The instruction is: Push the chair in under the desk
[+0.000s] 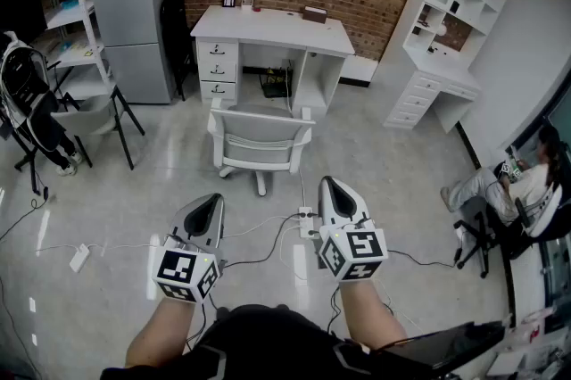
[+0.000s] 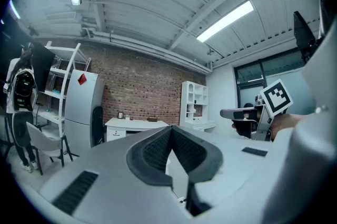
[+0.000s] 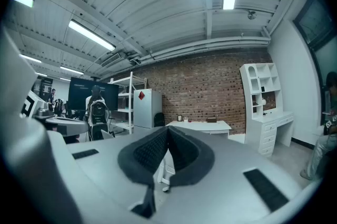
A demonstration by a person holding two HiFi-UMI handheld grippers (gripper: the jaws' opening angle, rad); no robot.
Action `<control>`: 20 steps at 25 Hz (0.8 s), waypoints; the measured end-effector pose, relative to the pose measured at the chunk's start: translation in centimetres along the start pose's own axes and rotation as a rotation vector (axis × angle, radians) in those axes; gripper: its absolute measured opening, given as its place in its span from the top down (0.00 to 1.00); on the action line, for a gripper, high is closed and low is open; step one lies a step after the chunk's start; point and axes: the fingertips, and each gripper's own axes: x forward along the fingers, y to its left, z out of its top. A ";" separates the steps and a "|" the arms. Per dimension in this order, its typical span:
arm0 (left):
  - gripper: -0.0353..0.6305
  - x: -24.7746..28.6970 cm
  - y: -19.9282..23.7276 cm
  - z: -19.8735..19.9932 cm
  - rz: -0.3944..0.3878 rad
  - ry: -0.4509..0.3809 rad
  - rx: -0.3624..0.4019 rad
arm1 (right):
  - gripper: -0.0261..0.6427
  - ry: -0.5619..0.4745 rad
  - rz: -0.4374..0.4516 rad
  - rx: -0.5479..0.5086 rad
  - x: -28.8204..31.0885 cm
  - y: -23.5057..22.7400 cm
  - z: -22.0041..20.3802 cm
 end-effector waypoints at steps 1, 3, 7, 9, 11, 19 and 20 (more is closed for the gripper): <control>0.94 -0.1 0.0 0.1 -0.001 0.002 0.000 | 0.96 0.002 0.003 0.001 -0.1 0.2 0.1; 0.94 -0.4 0.0 0.1 -0.003 0.005 -0.001 | 0.96 0.003 0.005 0.004 -0.3 0.5 0.1; 0.94 -0.7 -0.2 -0.5 -0.007 0.010 -0.009 | 0.96 -0.018 -0.018 0.018 -0.8 0.1 0.1; 0.94 -0.9 -0.2 -0.6 -0.009 0.014 -0.008 | 0.96 -0.019 -0.023 0.020 -0.9 0.1 0.0; 0.94 -1.2 0.2 -0.4 -0.008 0.020 -0.011 | 0.96 -0.025 -0.022 0.025 -0.9 0.5 0.3; 0.94 -3.0 1.7 -0.2 -0.021 0.029 -0.024 | 0.95 0.026 -0.005 0.005 -0.4 3.1 0.0; 0.94 -3.4 2.3 -0.3 -0.021 0.033 -0.026 | 0.95 0.030 -0.002 0.003 -0.2 3.7 -0.1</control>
